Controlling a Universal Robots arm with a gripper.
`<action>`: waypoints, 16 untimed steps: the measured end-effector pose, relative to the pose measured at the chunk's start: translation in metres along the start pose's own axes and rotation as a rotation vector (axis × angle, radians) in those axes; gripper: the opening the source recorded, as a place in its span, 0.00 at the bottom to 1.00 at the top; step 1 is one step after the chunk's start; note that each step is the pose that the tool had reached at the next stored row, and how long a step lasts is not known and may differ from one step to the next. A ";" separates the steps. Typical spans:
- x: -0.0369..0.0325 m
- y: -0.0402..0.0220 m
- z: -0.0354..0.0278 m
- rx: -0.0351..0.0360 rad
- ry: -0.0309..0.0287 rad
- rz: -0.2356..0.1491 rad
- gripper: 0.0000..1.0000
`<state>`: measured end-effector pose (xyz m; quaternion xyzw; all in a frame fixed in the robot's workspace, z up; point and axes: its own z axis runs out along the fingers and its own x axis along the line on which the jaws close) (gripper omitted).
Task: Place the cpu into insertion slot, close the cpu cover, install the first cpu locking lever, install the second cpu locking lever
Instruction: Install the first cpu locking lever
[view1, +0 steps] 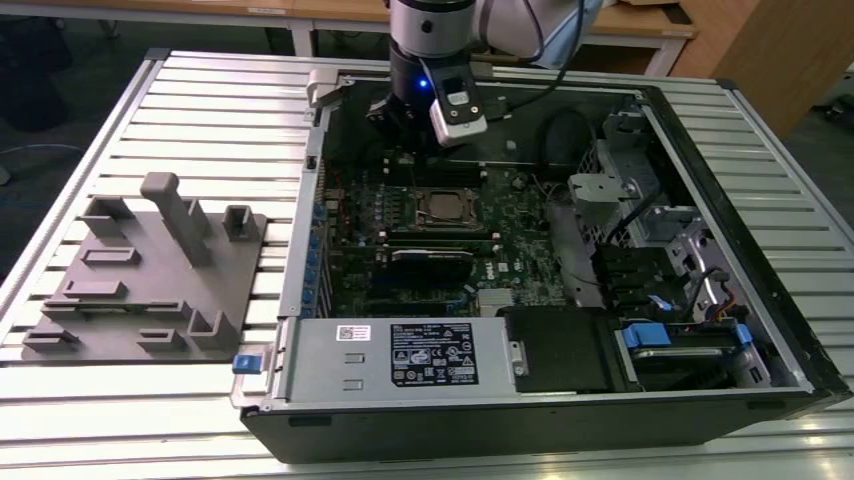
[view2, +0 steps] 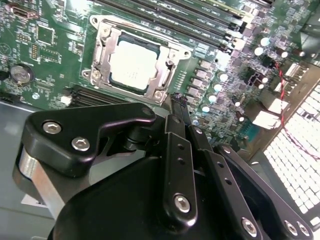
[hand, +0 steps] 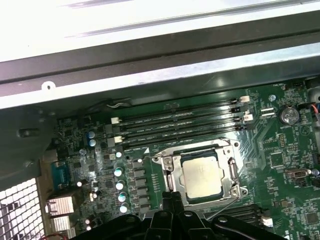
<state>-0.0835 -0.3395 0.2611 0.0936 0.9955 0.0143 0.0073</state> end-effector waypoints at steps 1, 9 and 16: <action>0.0011 -0.0002 0.0000 0.0000 0.0000 0.000 0.10; 0.0099 -0.0019 0.0003 0.0001 0.0000 0.000 0.10; 0.0171 -0.0032 0.0004 -0.0001 0.0000 0.000 0.10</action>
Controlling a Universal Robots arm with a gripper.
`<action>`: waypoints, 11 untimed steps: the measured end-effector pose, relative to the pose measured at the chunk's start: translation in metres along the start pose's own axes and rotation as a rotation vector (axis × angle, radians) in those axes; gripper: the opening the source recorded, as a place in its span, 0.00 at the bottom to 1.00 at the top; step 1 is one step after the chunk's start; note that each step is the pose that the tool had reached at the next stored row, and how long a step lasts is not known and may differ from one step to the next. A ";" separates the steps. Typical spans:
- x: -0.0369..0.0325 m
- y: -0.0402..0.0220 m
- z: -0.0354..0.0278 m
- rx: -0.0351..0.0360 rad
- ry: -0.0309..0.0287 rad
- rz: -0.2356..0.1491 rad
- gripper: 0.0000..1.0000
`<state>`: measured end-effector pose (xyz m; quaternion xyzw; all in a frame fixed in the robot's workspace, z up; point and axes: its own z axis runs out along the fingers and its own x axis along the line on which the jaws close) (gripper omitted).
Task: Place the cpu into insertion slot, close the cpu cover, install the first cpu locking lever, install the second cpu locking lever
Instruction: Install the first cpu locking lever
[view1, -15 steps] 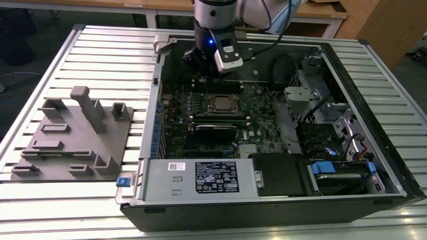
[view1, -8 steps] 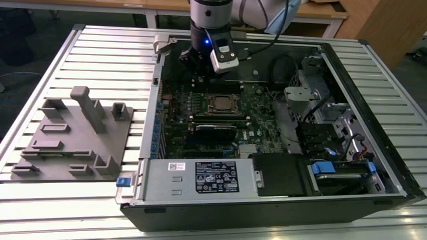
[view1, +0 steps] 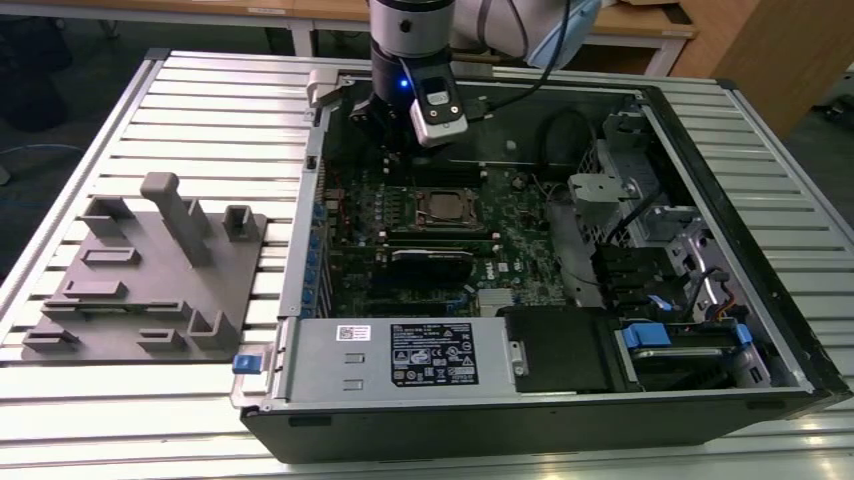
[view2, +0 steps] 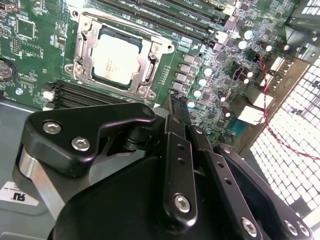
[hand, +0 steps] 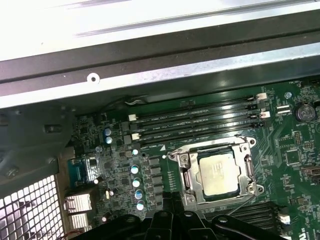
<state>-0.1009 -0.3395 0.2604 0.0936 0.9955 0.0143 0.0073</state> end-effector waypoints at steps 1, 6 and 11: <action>0.0000 0.0000 0.0000 0.0001 0.0000 0.000 0.10; 0.0004 -0.0001 0.0000 -0.0008 0.0001 0.000 0.10; 0.0039 -0.0008 0.0000 -0.0008 0.0001 0.000 0.10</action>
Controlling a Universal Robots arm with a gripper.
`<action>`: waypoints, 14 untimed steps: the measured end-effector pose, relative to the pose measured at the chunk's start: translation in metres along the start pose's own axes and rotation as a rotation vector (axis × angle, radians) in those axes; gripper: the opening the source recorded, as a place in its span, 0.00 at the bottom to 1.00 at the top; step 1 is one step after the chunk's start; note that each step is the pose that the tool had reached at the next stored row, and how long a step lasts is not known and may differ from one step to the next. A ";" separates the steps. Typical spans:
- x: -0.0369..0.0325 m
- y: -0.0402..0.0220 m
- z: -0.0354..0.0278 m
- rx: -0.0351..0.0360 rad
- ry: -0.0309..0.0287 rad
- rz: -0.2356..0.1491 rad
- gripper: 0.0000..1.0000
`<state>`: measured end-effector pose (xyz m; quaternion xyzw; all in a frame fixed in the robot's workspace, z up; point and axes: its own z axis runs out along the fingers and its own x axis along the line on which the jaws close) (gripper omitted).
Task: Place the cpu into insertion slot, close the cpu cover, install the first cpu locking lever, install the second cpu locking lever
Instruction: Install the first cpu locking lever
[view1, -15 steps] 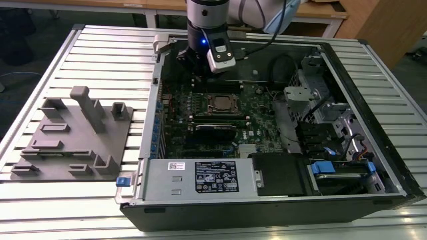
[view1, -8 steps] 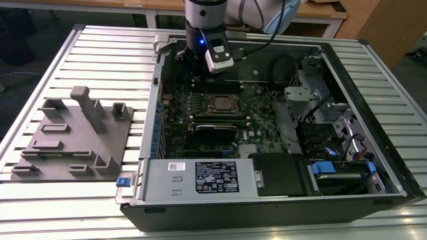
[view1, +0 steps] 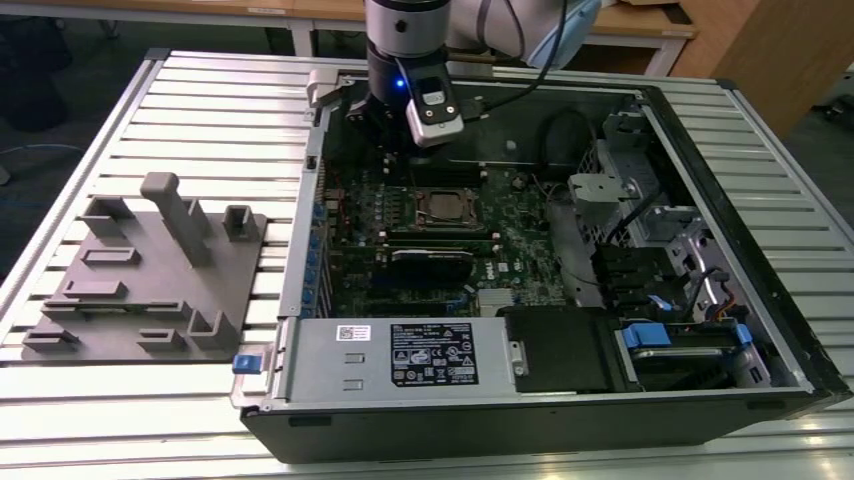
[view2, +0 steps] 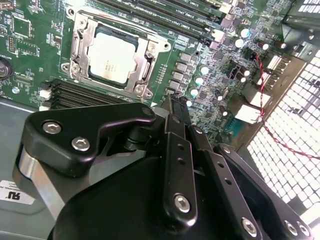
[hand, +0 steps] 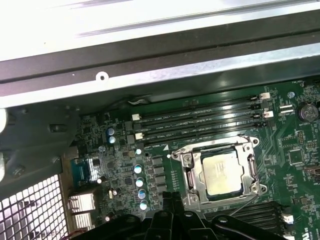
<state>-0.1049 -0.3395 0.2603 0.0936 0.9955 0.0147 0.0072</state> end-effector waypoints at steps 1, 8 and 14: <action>0.0001 0.0000 0.0000 0.0000 0.0001 0.000 0.10; 0.0002 -0.0001 0.0000 0.0015 -0.0002 0.000 0.10; 0.0002 -0.0001 0.0000 0.0016 -0.0003 0.000 0.10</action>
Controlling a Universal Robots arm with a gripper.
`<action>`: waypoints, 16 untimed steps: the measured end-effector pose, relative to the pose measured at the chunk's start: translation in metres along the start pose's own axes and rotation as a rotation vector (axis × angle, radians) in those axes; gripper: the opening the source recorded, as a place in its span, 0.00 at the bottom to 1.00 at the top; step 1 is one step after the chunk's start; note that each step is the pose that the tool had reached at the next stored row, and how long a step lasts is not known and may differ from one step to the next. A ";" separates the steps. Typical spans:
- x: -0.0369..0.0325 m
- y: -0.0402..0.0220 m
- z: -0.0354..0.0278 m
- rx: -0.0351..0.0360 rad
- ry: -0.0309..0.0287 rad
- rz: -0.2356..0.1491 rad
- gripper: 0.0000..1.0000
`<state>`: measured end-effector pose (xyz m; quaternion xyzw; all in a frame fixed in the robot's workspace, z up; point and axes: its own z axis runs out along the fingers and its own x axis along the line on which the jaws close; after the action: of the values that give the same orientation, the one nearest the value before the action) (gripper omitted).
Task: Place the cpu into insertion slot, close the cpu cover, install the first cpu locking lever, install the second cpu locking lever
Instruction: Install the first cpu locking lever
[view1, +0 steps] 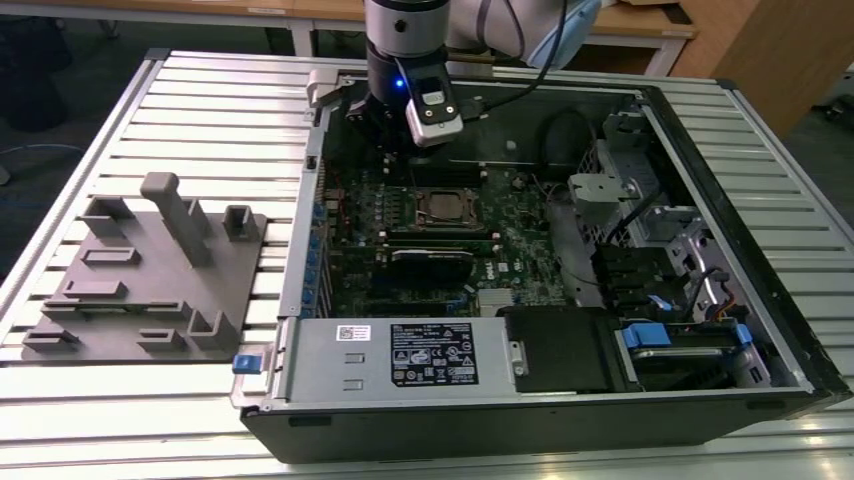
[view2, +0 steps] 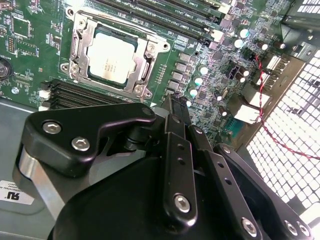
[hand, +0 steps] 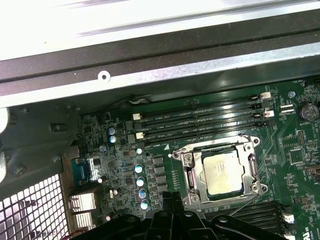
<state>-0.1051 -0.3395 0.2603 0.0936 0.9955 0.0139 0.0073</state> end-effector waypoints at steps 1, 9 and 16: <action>0.0000 0.0000 0.0000 0.0000 0.0000 0.000 0.10; 0.0001 0.0000 0.0000 -0.0128 0.0025 0.000 0.10; 0.0000 -0.0001 -0.0001 -0.0188 0.0036 0.000 0.10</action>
<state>-0.1051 -0.3396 0.2603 0.0936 0.9953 0.0234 0.0064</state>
